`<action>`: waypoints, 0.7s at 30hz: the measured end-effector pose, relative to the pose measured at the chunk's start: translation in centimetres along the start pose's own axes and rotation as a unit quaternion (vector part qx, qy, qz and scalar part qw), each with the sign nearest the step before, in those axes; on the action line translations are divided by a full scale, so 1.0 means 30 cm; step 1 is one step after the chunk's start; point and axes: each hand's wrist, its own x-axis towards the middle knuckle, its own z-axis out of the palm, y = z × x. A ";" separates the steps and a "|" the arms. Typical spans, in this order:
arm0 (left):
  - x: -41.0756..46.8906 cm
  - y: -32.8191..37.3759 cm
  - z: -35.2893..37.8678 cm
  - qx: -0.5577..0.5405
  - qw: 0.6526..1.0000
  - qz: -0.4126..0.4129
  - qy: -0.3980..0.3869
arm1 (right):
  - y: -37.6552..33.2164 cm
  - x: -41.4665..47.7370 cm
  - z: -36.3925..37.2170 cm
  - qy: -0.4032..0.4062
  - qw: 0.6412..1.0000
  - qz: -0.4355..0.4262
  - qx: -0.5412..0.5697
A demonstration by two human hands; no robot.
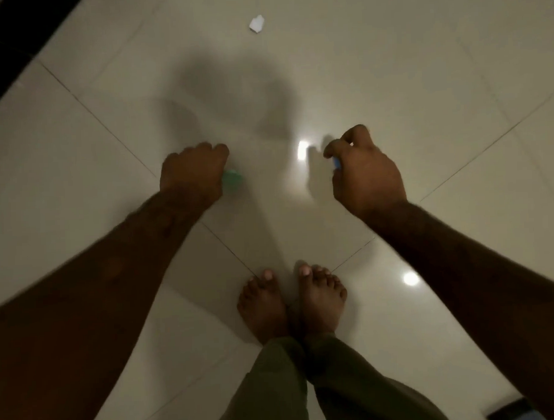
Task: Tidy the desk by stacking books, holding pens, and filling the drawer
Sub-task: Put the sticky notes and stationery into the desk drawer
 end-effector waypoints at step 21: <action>-1.511 0.050 -1.095 -0.737 0.639 -0.192 0.107 | -0.925 -0.872 -1.370 -0.075 0.964 -0.252 0.038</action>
